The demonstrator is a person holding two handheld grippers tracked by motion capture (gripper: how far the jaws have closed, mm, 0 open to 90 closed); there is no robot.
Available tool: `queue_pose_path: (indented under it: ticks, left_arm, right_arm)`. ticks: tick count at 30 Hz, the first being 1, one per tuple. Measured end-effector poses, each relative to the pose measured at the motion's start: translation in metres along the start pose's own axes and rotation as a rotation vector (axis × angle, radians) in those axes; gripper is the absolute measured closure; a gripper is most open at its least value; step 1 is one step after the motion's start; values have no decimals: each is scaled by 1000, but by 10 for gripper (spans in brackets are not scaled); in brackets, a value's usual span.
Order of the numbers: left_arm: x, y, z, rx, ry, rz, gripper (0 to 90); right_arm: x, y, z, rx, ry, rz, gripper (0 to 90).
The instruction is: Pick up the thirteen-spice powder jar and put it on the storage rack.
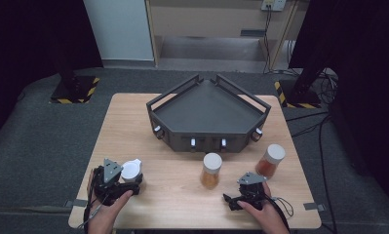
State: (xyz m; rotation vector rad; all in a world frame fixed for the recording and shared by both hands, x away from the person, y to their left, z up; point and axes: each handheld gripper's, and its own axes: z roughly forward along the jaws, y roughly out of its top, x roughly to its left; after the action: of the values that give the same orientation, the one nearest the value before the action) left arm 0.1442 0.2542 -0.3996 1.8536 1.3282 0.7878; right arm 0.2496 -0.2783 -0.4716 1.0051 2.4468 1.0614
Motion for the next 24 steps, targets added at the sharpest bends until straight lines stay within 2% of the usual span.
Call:
queue_pose_path:
  ticks: [13,24]
  left_arm:
    - [2,-8,14,17,-6,-4,19]
    - [1,-15,25,18,-31,-12,78]
  right_arm:
    - [0,0,0,0,0,0,5]
    - [0,0,0,0,1,0,5]
